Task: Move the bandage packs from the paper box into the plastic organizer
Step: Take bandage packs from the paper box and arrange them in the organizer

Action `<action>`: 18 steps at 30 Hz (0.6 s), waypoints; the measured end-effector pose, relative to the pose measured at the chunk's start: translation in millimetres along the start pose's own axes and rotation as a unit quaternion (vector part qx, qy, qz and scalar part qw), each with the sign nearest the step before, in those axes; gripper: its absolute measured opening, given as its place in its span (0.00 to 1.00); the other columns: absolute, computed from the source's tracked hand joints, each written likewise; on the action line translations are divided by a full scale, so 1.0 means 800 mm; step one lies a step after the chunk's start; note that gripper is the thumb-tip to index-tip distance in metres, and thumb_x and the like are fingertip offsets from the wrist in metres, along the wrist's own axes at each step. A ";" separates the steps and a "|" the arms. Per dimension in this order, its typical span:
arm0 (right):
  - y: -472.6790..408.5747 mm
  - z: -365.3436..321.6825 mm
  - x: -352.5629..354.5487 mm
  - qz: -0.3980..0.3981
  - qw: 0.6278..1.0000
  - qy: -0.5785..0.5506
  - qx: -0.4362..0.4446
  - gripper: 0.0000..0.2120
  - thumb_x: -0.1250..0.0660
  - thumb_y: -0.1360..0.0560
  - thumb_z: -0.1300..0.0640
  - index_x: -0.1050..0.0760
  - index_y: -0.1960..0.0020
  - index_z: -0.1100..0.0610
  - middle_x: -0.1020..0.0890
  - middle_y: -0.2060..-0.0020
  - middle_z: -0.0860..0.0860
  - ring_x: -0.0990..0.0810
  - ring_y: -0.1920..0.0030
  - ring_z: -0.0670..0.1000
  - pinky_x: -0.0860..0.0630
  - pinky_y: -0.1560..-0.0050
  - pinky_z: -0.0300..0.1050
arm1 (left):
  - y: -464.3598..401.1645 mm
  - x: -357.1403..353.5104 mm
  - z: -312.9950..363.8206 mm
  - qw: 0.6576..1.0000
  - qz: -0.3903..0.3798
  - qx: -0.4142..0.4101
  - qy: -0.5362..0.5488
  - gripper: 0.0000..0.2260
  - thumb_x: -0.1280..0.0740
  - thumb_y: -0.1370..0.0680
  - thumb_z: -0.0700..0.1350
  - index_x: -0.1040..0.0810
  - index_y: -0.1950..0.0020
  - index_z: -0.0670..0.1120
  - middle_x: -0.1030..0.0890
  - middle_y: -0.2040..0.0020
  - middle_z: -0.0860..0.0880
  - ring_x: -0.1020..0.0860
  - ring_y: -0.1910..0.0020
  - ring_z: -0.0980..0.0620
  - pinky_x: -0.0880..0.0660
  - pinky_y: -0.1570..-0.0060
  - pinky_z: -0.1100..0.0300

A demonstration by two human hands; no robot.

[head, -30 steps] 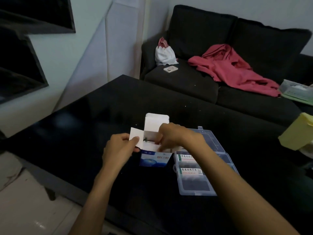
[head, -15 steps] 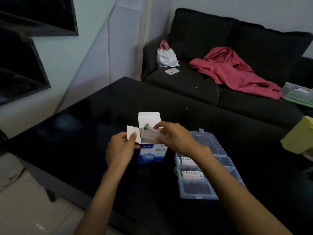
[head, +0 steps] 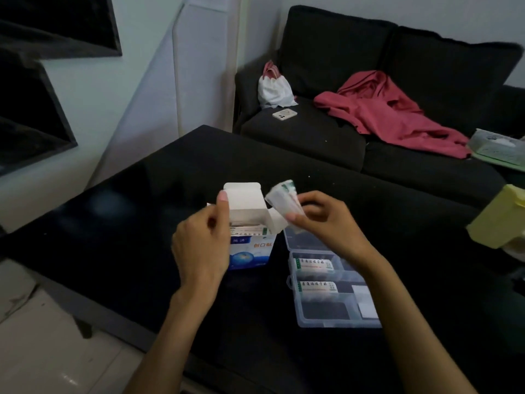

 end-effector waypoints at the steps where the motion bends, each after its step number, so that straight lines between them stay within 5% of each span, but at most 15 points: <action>1: 0.016 0.006 0.012 0.026 1.000 -0.001 0.003 0.13 0.31 0.27 0.57 0.26 0.43 0.52 0.18 0.52 0.46 0.18 0.53 0.41 0.21 0.56 0.37 | 0.009 -0.011 0.007 0.999 -0.031 0.006 0.044 0.24 0.44 0.20 0.57 0.33 0.74 0.47 0.29 0.76 0.54 0.27 0.76 0.57 0.33 0.73 0.70; 4: 0.063 0.033 0.032 0.118 0.991 0.051 0.019 0.11 0.30 0.27 0.58 0.26 0.47 0.48 0.20 0.53 0.40 0.21 0.52 0.37 0.23 0.57 0.32 | 0.044 -0.076 0.011 0.967 -0.221 0.076 0.101 0.26 0.45 0.21 0.61 0.24 0.72 0.47 0.22 0.74 0.51 0.24 0.74 0.59 0.28 0.67 0.61; 8: 0.092 0.065 0.028 0.170 0.971 0.159 0.048 0.12 0.28 0.29 0.58 0.26 0.50 0.45 0.21 0.59 0.36 0.23 0.54 0.34 0.28 0.57 0.27 | 0.101 -0.146 0.009 0.849 -0.466 0.195 0.156 0.19 0.40 0.25 0.64 0.20 0.51 0.52 0.16 0.57 0.53 0.18 0.60 0.60 0.23 0.64 0.65; 10: 0.094 0.072 0.026 0.167 0.964 0.195 0.062 0.12 0.28 0.29 0.58 0.25 0.50 0.44 0.22 0.59 0.35 0.23 0.55 0.34 0.29 0.56 0.25 | 0.115 -0.159 0.011 0.804 -0.496 0.246 0.216 0.17 0.34 0.27 0.61 0.20 0.46 0.51 0.16 0.52 0.52 0.17 0.53 0.57 0.21 0.58 0.63; 18: 0.090 0.091 0.024 0.123 0.966 0.223 0.051 0.16 0.25 0.32 0.55 0.21 0.46 0.46 0.22 0.49 0.40 0.27 0.47 0.39 0.30 0.50 0.32 | 0.120 -0.166 -0.004 0.799 -0.452 0.304 0.256 0.14 0.34 0.23 0.37 0.24 0.38 0.45 0.18 0.45 0.44 0.18 0.49 0.51 0.20 0.53 0.63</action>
Point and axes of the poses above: each hand's wrist, its own y-axis away from the middle knuckle, its own x-axis out of the back of the hand, z = x × y, the point moved 8 cm from there along -y, towards the middle knuckle
